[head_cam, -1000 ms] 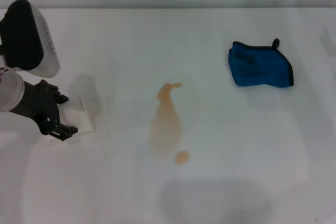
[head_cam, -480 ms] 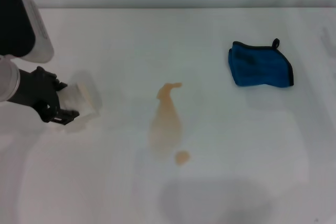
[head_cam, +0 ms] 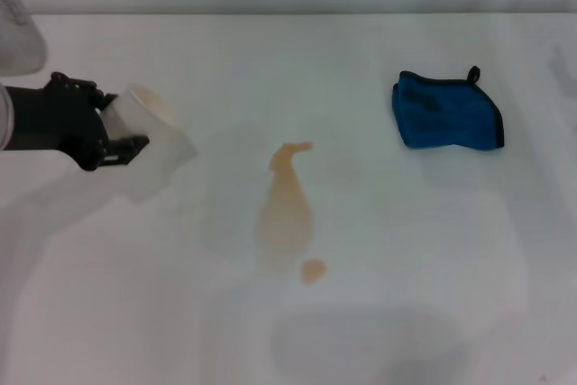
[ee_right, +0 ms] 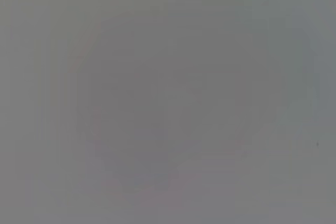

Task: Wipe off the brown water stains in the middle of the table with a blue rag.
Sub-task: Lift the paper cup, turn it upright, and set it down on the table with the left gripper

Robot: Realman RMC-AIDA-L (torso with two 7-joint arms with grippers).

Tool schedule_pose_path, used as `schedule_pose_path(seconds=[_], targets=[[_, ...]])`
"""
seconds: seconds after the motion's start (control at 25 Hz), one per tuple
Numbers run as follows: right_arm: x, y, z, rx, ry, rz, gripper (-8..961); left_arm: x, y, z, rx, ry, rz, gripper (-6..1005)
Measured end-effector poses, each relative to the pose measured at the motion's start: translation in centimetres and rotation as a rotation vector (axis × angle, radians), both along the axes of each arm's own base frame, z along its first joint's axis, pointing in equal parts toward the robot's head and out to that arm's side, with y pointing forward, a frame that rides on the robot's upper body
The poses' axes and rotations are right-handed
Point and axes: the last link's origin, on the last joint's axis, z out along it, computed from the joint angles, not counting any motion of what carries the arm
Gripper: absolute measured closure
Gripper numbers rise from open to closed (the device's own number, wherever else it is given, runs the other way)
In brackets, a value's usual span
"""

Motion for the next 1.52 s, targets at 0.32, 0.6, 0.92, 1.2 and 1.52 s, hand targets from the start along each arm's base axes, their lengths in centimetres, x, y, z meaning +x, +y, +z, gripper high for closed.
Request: schedule_pose_path(seconds=[0.32, 0.6, 0.92, 1.2, 1.52], targets=[[0.0, 0.0, 0.0, 0.0, 0.0, -0.001, 172, -1.8, -1.2, 0.1, 0.164, -0.146, 0.036, 432], [0.0, 0.0, 0.0, 0.001, 0.0, 0.0, 172, -3.1, -2.4, -0.3, 0.262, -0.231, 0.067, 486], [0.0, 0.0, 0.2, 0.003, -0.002, 0.002, 172, -4.3, -3.0, -0.2, 0.333, -0.31, 0.114, 528], [0.3, -0.2, 0.2, 0.003, -0.002, -0.007, 172, -4.7, -3.6, 0.5, 0.4, -0.38, 0.122, 460], [0.5, -0.1, 0.7, 0.025, 0.003, -0.014, 172, -6.1, -4.4, -0.4, 0.484, -0.499, 0.1, 291]])
